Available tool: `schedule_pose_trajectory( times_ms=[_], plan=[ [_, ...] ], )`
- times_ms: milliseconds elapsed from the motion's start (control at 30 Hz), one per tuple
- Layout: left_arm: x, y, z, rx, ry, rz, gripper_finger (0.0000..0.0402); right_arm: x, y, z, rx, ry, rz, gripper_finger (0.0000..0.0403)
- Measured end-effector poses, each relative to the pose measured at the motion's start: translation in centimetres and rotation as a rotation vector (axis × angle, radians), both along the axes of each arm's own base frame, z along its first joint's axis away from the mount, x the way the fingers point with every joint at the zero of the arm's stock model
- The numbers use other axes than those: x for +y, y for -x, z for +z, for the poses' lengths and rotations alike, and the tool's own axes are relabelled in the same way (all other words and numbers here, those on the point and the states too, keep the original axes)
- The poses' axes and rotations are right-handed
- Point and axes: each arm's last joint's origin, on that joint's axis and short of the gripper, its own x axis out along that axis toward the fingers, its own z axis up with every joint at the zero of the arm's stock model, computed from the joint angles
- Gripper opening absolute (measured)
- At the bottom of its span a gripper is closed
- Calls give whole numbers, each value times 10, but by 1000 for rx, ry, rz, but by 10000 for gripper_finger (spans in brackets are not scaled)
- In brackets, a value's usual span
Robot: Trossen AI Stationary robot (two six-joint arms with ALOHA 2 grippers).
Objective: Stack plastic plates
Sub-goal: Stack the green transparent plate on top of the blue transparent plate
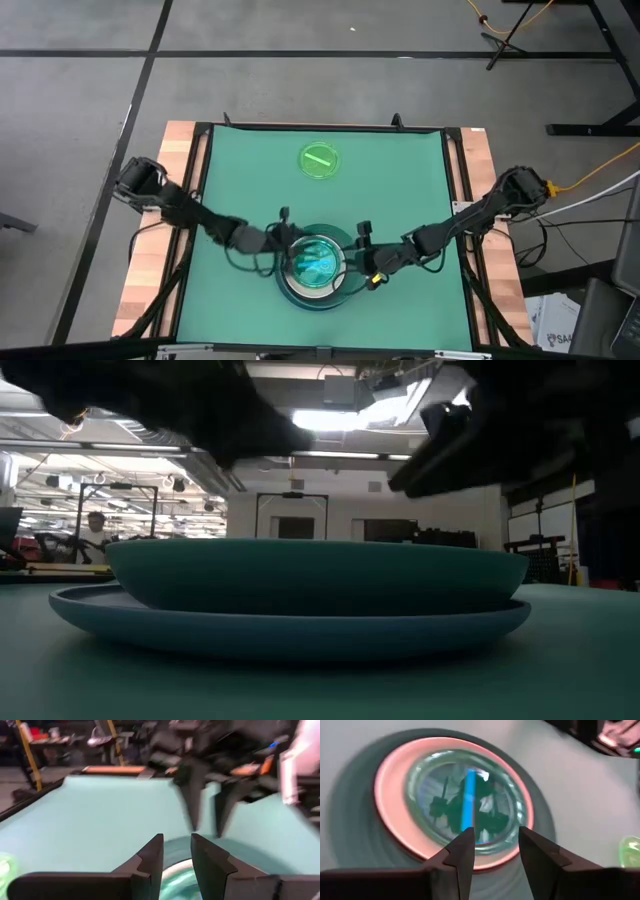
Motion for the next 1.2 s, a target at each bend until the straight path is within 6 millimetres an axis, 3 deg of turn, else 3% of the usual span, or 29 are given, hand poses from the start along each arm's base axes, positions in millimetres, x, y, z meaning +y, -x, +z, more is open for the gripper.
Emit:
schedule_pose_trajectory(
  times_ms=[233, 500, 633, 800, 1000, 1200],
  plan=[
    [61, -14, -10, 118, 2, 41, 92, -11, 19, -22, -22, 18, -49, 147],
    [120, -25, -9, 324, -51, 93, 92, -24, 42, -4, -101, 0, -39, 147],
    [149, -26, -4, 470, -76, 118, 92, -40, 54, 3, -140, -6, -66, 147],
    [183, -23, -10, 586, -110, 117, 92, -65, 63, -7, -192, -17, -126, 147],
    [211, -18, -30, 691, -154, 134, 92, -92, 69, -21, -237, -59, -190, 147],
    [222, -16, -39, 735, -194, 127, 92, -99, 70, -25, -235, -114, -205, 147]
  ],
)
